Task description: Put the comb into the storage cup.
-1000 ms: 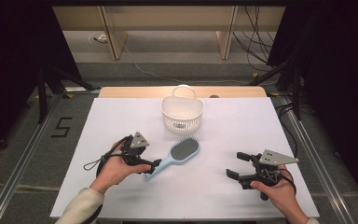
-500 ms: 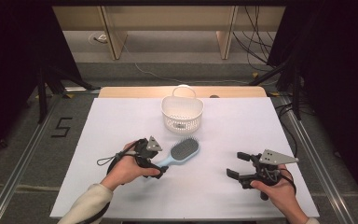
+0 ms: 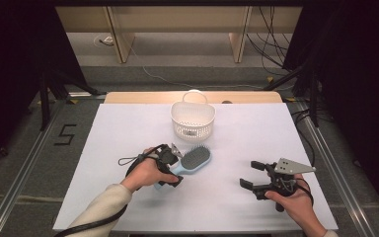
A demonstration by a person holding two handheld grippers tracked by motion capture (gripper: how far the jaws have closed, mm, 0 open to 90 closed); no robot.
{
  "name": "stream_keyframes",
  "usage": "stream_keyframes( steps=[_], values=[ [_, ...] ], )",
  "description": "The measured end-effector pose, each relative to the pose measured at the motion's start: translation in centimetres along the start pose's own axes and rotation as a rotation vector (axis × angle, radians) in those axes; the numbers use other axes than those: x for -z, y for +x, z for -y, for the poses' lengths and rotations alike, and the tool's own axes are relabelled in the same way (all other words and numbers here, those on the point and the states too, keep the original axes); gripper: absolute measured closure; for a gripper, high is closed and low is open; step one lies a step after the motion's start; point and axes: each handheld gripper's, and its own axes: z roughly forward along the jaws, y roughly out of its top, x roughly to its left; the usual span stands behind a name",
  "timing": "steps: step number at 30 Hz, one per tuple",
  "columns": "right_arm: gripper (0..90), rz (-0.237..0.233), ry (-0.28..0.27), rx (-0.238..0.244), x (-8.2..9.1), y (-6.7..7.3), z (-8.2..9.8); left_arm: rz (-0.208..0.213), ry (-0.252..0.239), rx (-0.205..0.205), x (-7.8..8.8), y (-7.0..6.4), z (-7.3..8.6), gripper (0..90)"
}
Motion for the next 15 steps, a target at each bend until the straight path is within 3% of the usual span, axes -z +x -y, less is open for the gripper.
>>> stream_keyframes(
  steps=[6, 15],
  values=[
    [15.9, -0.001, -0.001, 0.0, 0.0, 0.0, 0.0, 0.02, 0.032, 0.0, -0.4, 0.0, -1.1, 22.0],
    [15.9, -0.003, -0.001, -0.002, 0.0, 0.0, 0.0, 0.01, 0.048, -0.001, -0.7, 0.2, -1.9, 26.7]
  ],
)
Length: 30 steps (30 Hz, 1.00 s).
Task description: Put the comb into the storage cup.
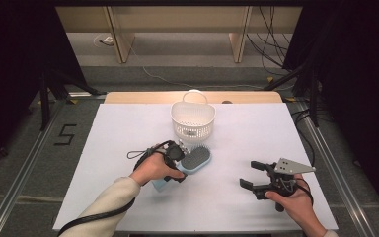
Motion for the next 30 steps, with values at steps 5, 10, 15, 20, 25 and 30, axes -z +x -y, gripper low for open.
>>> stream_keyframes(
  steps=[5, 10, 15, 20, 25, 30],
  values=[
    [15.8, 0.0, 0.0, -0.001, 0.0, 0.0, 0.0, 0.003, 0.017, -0.003, 0.0, 0.1, -0.4, 27.9],
    [15.8, -0.001, 0.001, -0.001, 0.0, 0.0, 0.0, 0.013, 0.043, -0.007, -0.2, 0.1, -0.7, 31.8],
    [15.8, 0.0, 0.001, 0.0, 0.0, 0.0, 0.0, 0.023, 0.072, 0.001, -0.5, 0.1, -0.8, 33.3],
    [15.8, 0.001, 0.001, -0.001, 0.0, 0.0, 0.0, 0.033, 0.093, 0.007, -0.7, 0.2, -0.9, 38.0],
    [15.8, 0.002, 0.002, 0.0, 0.0, 0.0, 0.0, 0.037, 0.115, 0.015, -0.9, 0.4, -0.8, 41.3],
    [15.8, 0.005, 0.002, 0.0, 0.0, -0.1, 0.0, 0.045, 0.129, 0.013, -1.1, 0.5, -0.9, 44.2]
  ],
)
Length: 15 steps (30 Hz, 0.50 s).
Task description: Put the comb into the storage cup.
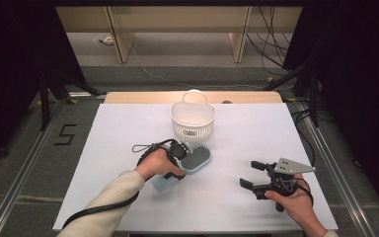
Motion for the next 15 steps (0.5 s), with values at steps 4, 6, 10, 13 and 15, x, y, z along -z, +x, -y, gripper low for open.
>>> stream_keyframes(
  steps=[4, 6, 10, 13, 15],
  values=[
    [15.8, 0.0, 0.002, 0.001, 0.0, 0.0, 0.01, 0.0, 0.01, -0.001, 0.02, 0.09, -0.24, 46.2],
    [15.8, 0.001, 0.002, 0.002, 0.01, 0.01, 0.0, -0.003, 0.016, 0.003, -0.03, 0.08, -0.34, 47.7],
    [15.8, 0.002, 0.002, 0.002, 0.02, -0.03, 0.0, -0.006, 0.041, -0.006, 0.0, 0.0, -0.62, 50.4],
    [15.9, 0.001, 0.004, 0.001, 0.01, -0.02, 0.01, -0.003, 0.058, -0.007, 0.0, -0.03, -0.86, 52.5],
    [15.8, 0.001, 0.003, 0.001, 0.01, -0.02, 0.02, 0.0, 0.067, -0.004, -0.01, 0.02, -0.99, 52.9]
  ],
)
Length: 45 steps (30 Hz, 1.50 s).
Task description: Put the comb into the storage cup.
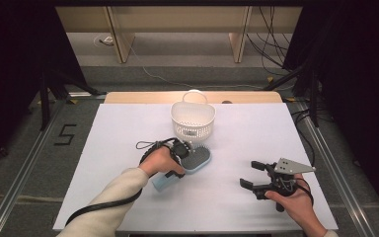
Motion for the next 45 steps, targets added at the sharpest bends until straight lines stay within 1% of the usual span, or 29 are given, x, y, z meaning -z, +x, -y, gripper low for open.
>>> stream_keyframes(
  steps=[1, 4, 10, 12, 18, 22, 26, 29, 33, 35, 38, 42, 43, 44, 45],
  values=[
    [15.8, 0.001, 0.002, 0.001, 0.0, 0.0, 0.0, 0.003, 0.001, 0.006, 0.0, 0.0, -0.1, 53.0],
    [15.8, 0.001, 0.002, 0.0, 0.0, 0.0, 0.0, 0.003, 0.017, 0.005, 0.0, 0.1, -0.3, 53.9],
    [15.9, 0.001, 0.004, 0.0, 0.0, 0.0, 0.0, -0.006, 0.032, 0.011, 0.0, 0.0, -0.5, 58.0],
    [15.8, 0.001, 0.004, 0.002, 0.0, -0.1, 0.0, -0.008, 0.044, 0.014, 0.0, -0.1, -0.6, 59.7],
    [15.9, 0.003, 0.007, 0.0, 0.0, 0.0, 0.0, -0.019, 0.068, 0.045, 0.0, -0.4, -0.9, 63.5],
    [15.9, 0.004, 0.006, 0.003, 0.0, -0.1, 0.0, -0.021, 0.076, 0.065, 0.0, -0.5, -1.1, 65.4],
    [15.8, 0.004, 0.008, 0.0, 0.0, 0.0, 0.0, -0.023, 0.073, 0.078, 0.0, -0.6, -1.0, 66.8],
    [15.8, 0.005, 0.007, 0.003, 0.0, 0.0, 0.0, -0.029, 0.068, 0.064, 0.0, -0.7, -0.9, 68.6],
    [15.8, 0.004, 0.008, 0.002, 0.0, 0.0, 0.0, -0.036, 0.06, 0.066, 0.1, -0.9, -0.8, 69.2],
    [15.9, 0.004, 0.009, 0.002, 0.0, 0.0, 0.0, -0.034, 0.046, 0.073, 0.0, -0.9, -0.7, 69.3],
    [15.8, 0.005, 0.01, 0.002, 0.0, -0.1, 0.0, -0.035, 0.05, 0.068, 0.1, -0.9, -0.6, 69.4],
    [15.8, 0.005, 0.009, 0.001, 0.0, -0.1, 0.0, -0.041, 0.037, 0.07, 0.0, -1.0, -0.5, 69.5],
    [15.8, 0.005, 0.01, 0.001, 0.0, -0.1, 0.1, -0.039, 0.04, 0.062, 0.1, -0.9, -0.5, 69.5],
    [15.8, 0.004, 0.01, 0.001, 0.0, -0.1, 0.1, -0.039, 0.034, 0.068, 0.0, -1.0, -0.5, 69.5],
    [15.9, 0.004, 0.01, 0.001, 0.0, -0.1, 0.1, -0.039, 0.036, 0.063, 0.1, -0.9, -0.5, 69.5]
  ],
)
